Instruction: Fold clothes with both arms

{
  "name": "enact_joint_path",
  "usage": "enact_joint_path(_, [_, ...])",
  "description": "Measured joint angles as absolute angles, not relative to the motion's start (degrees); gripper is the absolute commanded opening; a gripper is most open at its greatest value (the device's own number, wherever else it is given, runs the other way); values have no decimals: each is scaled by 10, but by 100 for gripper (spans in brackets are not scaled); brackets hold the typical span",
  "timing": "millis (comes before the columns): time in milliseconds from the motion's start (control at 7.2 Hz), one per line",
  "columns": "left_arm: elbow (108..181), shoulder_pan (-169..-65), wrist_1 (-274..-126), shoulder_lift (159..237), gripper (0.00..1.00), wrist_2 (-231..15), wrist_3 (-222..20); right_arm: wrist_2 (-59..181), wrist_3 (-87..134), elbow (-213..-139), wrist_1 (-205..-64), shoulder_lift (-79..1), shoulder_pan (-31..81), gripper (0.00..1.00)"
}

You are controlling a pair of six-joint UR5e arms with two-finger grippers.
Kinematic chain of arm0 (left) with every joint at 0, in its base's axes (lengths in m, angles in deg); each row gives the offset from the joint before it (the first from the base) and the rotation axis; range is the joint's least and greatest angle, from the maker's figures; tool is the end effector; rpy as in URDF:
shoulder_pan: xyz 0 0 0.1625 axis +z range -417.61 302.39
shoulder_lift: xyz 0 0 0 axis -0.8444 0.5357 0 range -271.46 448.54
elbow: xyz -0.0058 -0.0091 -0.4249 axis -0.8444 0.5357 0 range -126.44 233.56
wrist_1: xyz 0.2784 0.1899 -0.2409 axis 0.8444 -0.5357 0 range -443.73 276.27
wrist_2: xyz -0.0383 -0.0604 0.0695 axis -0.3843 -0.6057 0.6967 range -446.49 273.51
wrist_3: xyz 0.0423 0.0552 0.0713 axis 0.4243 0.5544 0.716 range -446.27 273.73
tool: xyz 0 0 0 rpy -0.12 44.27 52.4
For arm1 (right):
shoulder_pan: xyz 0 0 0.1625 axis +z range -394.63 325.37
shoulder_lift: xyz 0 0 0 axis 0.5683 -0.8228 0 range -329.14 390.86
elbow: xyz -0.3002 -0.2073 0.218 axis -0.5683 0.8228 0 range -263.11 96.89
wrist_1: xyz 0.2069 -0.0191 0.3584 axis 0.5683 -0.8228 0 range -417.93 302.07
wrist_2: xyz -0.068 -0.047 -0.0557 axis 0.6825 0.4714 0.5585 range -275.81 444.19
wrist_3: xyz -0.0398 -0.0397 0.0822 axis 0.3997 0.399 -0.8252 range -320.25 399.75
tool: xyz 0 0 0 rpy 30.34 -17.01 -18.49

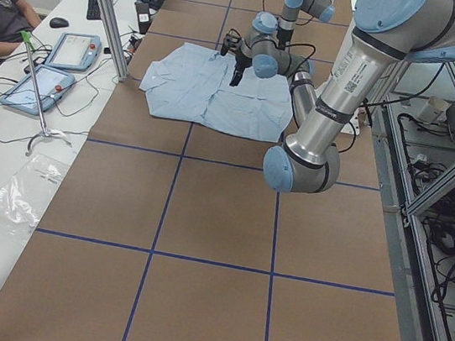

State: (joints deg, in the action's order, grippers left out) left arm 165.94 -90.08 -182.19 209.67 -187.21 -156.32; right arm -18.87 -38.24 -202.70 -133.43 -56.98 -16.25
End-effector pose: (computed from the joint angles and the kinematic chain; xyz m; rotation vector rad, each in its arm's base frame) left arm 0.4329 -0.4115 0.1690 0.3250 1.0416 -0.0953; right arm -0.4287 -0.2592 0.3759 0.0026 -0.8315 0.0126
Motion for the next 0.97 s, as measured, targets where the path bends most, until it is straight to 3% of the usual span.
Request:
enact_joint_path(278, [1660,-900,-1822,2098,100,-1872,-1563,-216,-411,-2020,-1335,-573,-164,88])
enact_joint_path(556, [1659,-899,-1823,2100,100,-1872,-1563,-221,-471,-2008,-1334,-571,-165,71])
enact_joint_path(973, [1659,-899,-1823,2101,100,-1870,-1564,-221,-527,-1995,-1333,-566,-167,53])
